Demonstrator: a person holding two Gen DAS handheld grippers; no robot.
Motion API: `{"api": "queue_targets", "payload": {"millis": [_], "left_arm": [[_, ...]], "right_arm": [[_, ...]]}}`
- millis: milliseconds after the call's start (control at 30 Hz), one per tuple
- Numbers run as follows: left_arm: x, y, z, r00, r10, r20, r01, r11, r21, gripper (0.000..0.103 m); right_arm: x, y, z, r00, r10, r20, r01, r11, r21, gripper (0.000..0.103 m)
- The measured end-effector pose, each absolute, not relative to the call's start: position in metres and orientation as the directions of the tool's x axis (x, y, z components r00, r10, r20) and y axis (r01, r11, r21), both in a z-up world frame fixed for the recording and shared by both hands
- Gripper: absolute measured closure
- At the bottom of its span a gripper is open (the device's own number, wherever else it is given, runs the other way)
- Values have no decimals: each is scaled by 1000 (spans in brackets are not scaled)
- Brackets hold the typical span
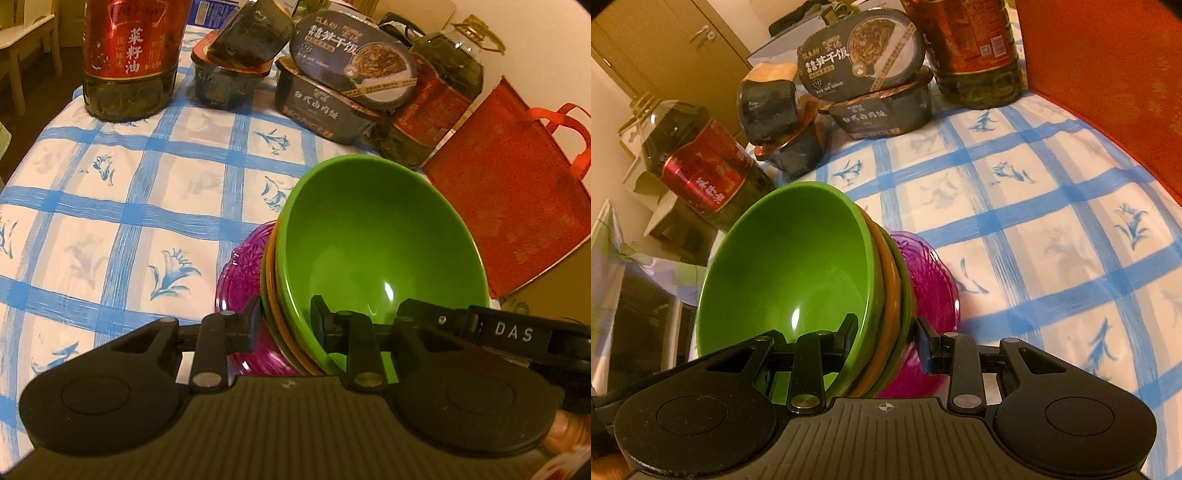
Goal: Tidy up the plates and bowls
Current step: 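Lower the bowl stack onto the stacked pink plates with both tools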
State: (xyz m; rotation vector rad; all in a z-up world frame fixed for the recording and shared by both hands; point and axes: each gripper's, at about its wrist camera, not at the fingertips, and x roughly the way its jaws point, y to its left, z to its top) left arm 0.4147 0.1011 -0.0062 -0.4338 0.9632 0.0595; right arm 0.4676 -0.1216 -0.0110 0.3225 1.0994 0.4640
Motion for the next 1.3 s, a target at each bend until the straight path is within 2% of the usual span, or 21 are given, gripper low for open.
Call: {"api": "queue_targets", "payload": {"millis": [367,767,1067,1167,1233,1300], "left_arm": [[421,106,-29,559,-148,-816,-252,907,-337,78],[421,103,-29,582,-121,-804,-234,922,-309,77],[421,106,-29,584,-137,-800,-242,911,-333,77],[420,105,-28,582,-130,-803,-247,912,-327,73],[419,104,-26,584,-125,-802,-246,914,-322,70],[418,104,-25,587,-119,-801,-245,917,-316,65]], "right_arm": [[476,-117,-35,350,510,-786,-188,860,474,70],[474,-119,-46,349,539,-767,-215,842,494,70],[473,-117,-45,353,537,-766,-225,843,488,69],[471,-119,-43,371,532,-761,-238,847,476,62],[469,-122,-41,380,534,-756,-233,846,480,48],[468,-126,-39,386,537,-750,-227,843,487,45]]}}
